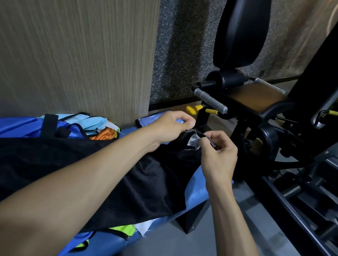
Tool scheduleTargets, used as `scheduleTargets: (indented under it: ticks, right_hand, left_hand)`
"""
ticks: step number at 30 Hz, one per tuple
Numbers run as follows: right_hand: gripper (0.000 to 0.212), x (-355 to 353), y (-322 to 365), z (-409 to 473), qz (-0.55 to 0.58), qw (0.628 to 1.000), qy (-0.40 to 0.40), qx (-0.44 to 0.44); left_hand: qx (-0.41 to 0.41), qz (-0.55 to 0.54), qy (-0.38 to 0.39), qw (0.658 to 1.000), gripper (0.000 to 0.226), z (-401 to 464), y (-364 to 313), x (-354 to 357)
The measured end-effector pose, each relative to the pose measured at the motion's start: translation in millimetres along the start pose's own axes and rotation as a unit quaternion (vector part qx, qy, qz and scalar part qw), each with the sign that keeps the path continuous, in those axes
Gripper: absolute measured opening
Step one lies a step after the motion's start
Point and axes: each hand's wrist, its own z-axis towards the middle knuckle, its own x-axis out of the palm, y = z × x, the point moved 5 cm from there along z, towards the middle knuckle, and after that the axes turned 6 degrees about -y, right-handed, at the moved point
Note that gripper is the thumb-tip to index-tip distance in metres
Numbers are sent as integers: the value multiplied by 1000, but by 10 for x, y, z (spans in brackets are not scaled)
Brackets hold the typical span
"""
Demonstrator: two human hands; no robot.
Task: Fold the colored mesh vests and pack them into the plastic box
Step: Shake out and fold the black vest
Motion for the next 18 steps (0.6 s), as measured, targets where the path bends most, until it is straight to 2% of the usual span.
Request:
scheduleTargets:
  ticks: [3,9,14,18]
  right_hand:
    - [14,-8,-5,-2,0,1000,-1,5]
    - [12,-21,-28,16,-11,1000,-12,17]
    - [10,-26,-89,38,-12,999,-23,47]
    - [9,-26,-93,43,1,999,-2,49]
  left_hand:
    - [-58,-85,-10,995,5,0,35,5]
    - [-76,-189,-30,979,20,3,8,-6]
    - [-53,-205,-29,977,24,-22,-63,15]
    - [-23,-144,-30,989,20,-21,-124,25]
